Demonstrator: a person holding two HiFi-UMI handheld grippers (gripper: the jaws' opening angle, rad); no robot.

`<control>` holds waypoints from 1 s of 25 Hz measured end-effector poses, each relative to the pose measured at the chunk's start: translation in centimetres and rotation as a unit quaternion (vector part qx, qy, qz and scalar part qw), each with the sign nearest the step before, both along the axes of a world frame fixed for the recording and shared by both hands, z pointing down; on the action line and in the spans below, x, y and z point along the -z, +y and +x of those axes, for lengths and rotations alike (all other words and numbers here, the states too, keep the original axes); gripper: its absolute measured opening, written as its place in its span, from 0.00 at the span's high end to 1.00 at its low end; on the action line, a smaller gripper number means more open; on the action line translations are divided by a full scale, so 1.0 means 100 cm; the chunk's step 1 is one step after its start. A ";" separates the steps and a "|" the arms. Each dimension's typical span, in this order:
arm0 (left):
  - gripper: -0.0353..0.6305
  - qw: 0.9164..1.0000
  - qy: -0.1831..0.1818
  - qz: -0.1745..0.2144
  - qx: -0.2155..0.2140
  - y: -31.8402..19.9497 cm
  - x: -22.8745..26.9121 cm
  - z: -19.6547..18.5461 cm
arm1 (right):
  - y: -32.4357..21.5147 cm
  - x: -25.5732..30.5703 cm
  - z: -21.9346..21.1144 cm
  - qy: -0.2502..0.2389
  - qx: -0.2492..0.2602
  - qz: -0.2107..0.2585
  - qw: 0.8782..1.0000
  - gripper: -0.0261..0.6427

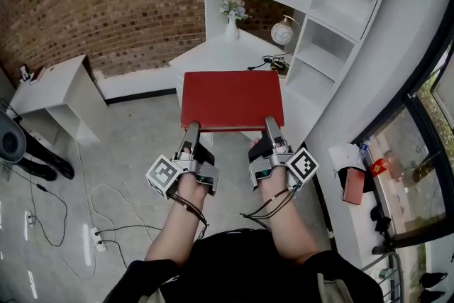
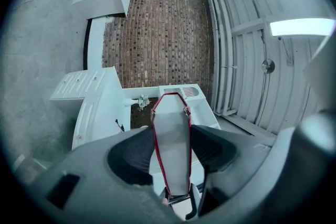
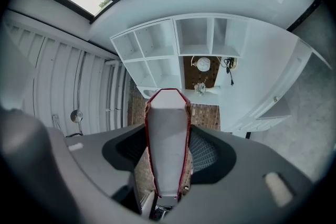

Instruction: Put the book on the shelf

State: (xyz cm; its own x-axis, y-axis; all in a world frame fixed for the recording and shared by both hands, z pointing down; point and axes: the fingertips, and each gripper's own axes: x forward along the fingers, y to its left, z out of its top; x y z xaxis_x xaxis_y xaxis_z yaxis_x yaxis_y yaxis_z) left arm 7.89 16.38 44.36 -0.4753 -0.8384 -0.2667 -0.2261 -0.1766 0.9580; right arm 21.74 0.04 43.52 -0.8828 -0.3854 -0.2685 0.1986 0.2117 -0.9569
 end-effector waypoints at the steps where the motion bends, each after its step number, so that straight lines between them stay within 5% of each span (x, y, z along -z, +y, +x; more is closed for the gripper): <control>1: 0.62 1.000 -0.002 0.002 -0.002 0.006 -0.003 -0.006 | 0.007 -0.001 -0.004 0.000 -0.003 0.003 1.000 0.59; 15: 0.62 1.000 -0.010 0.007 -0.010 0.015 -0.003 -0.036 | 0.018 -0.005 -0.036 -0.009 -0.005 0.011 1.000 0.59; 25: 0.62 1.000 -0.018 -0.003 0.004 -0.025 -0.011 -0.107 | -0.028 -0.017 -0.113 -0.018 0.010 0.004 1.000 0.59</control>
State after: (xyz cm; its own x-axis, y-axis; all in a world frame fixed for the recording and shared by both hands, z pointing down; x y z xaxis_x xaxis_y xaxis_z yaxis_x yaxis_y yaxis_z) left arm -2.83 13.91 45.45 -0.4730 -0.8361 -0.2777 -0.2612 -0.1679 0.9506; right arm 10.40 -2.76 45.23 -0.8801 -0.3662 -0.3021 0.2362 0.2142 -0.9478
